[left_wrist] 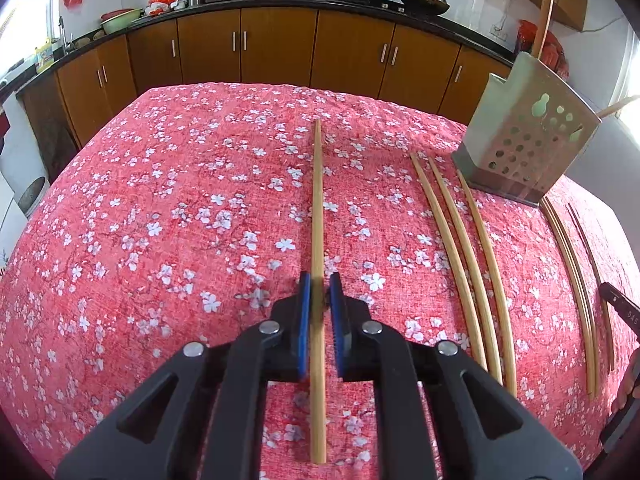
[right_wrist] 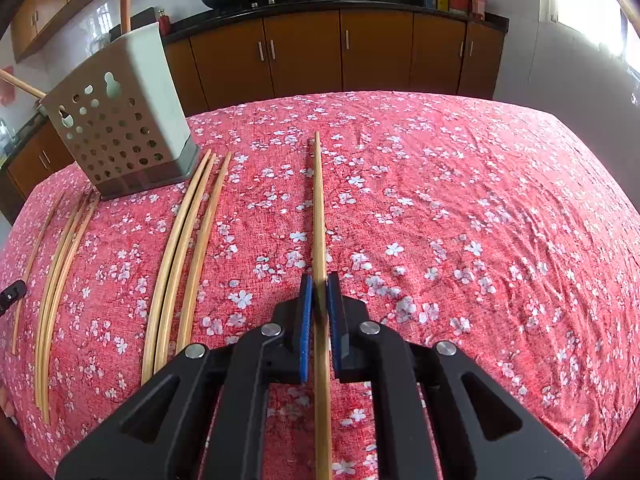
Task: Organize utensils
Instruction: 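Lower the left tool onto another chopstick and close it while the right tool grasps one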
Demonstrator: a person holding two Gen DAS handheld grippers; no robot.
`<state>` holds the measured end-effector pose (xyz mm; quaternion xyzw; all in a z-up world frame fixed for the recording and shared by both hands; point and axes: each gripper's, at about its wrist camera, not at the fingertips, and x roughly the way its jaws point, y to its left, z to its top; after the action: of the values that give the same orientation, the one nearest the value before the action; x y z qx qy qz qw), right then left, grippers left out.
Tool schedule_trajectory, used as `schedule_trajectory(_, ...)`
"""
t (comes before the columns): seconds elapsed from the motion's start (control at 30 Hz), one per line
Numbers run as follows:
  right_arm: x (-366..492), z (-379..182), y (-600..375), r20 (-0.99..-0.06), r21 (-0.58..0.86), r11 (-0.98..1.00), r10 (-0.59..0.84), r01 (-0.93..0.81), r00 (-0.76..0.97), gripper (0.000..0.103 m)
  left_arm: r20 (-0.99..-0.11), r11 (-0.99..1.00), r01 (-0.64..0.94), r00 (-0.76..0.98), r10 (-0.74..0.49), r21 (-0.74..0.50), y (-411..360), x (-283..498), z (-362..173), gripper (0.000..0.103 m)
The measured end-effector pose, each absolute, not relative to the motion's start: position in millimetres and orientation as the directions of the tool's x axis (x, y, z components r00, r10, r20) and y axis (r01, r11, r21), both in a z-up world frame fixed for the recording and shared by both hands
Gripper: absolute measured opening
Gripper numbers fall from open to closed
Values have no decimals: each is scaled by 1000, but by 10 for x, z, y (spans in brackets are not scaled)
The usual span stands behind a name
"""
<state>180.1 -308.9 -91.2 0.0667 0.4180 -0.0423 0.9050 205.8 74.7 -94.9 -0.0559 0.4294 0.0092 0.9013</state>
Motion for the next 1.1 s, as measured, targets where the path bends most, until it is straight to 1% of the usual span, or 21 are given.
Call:
schedule_trajectory(0.13, 1803, -913, -3095, -762, 91, 987, -16, 133, 648, 9, -776, 995, -54, 630, -28, -80, 709, 2070, -952, 17)
schedule_trajectory(1.1, 1807, -910, -3091, -762, 95, 986, -16, 136, 647, 9, -774, 994, -53, 632, -43, -99, 713, 2083, -954, 17)
